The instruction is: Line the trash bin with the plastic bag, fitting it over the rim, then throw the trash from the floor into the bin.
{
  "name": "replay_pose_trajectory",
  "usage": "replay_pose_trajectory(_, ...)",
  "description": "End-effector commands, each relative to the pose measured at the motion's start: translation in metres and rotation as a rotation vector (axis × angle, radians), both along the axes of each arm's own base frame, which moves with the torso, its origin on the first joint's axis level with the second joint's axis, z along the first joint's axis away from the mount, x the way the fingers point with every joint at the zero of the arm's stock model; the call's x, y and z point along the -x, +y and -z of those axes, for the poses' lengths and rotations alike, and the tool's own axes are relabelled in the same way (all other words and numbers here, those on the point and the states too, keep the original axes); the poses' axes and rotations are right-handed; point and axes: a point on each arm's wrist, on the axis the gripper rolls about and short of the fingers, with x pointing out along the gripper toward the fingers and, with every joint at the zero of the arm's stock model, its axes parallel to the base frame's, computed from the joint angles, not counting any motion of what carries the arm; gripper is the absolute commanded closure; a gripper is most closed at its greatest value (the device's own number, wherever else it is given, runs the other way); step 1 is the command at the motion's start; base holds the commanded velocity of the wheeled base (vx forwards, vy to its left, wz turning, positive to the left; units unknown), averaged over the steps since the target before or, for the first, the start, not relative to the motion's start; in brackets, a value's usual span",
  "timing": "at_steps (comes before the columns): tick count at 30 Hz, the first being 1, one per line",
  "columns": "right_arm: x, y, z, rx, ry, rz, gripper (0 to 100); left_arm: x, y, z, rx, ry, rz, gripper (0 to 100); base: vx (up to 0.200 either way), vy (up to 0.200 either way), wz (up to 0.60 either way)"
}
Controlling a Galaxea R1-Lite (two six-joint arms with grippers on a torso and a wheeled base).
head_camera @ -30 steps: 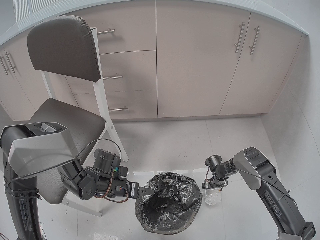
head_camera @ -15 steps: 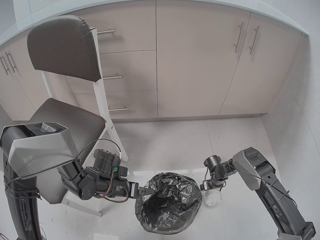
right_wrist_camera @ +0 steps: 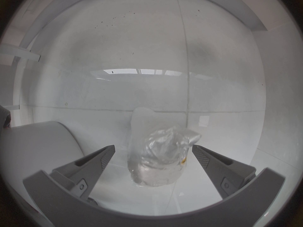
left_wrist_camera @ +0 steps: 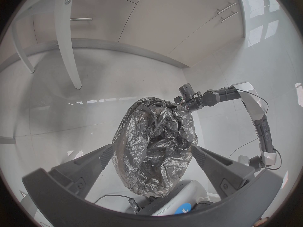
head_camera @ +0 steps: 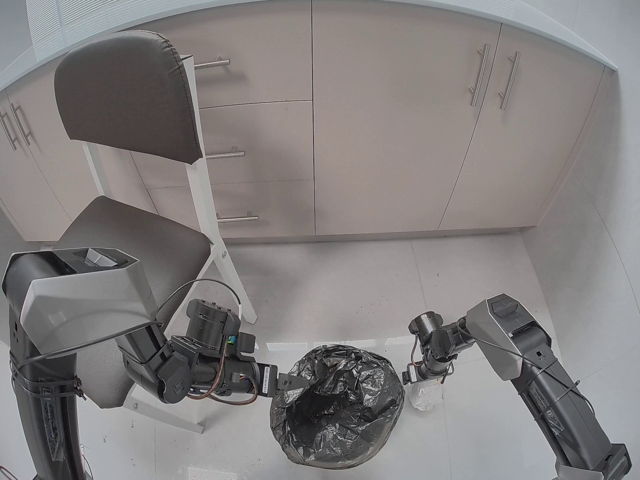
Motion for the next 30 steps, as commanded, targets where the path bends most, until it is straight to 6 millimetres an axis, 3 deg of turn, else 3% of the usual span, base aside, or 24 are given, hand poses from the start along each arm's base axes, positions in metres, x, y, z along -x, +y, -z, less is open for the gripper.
replay_pose_trajectory(1,0.0021,-0.0004,0.0012,0.004,0.019,-0.001,0,0.0001,0.0001,0.0010,-0.001,0.003,-0.001,0,0.000,0.000,0.00)
replay_pose_trajectory(30,0.0075,-0.0001,0.0025,0.008,0.073,-0.014,0,0.0001,0.0001,0.0010,0.000,0.004,-0.002,0,0.000,0.000,0.00)
